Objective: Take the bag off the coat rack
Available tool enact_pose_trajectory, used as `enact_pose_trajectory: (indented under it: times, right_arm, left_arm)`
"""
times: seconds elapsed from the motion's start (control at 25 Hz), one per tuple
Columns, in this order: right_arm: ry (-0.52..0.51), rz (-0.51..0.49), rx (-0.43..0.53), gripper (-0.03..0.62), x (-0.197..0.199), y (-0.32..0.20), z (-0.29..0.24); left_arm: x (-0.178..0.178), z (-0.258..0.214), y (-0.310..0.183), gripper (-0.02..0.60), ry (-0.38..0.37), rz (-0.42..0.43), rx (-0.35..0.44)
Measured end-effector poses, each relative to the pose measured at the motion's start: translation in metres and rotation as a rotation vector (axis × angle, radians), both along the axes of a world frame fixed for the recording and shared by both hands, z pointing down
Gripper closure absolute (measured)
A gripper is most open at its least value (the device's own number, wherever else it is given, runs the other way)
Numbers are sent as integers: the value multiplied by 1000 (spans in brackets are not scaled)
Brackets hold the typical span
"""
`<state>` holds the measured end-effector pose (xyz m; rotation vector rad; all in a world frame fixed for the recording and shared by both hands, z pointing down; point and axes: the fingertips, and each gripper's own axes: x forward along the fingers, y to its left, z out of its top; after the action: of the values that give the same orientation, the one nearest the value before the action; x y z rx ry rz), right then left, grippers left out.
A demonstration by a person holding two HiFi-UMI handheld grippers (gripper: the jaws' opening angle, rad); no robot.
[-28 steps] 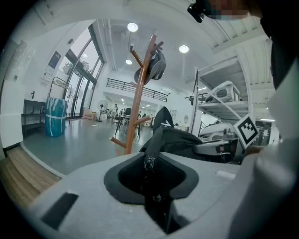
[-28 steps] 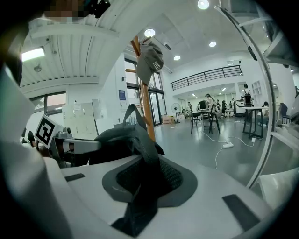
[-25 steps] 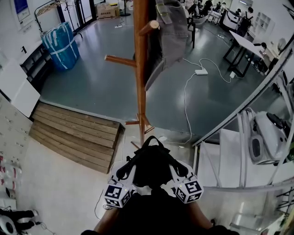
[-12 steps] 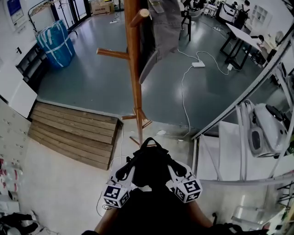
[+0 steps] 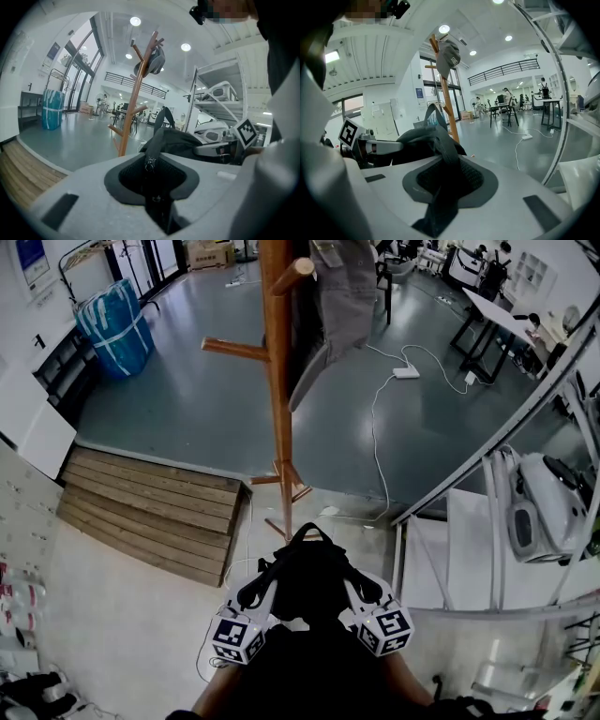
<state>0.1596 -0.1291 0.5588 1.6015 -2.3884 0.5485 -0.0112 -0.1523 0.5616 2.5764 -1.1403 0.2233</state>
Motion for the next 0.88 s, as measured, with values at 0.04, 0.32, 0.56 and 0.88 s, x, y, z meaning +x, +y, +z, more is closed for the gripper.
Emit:
enact_pose_trajectory:
  times: [0.04,0.32,0.56,0.88]
  right_arm:
    - [1,-1,1,519,0,-1,0]
    - [1,-5,2,519,-2,-6,1]
    - [1,-13,0,519,-3,-10,2]
    - [-1,-19,-4,519,-7,-14,2]
  left_arm:
    - [0,0,-1,502,1,-3,-3]
    - [-2,1,-6,502,2,-5,-6]
    - [-2,-2,-8,502,23,-15,-25]
    - [-6,0,-12,502,19,-17,-20]
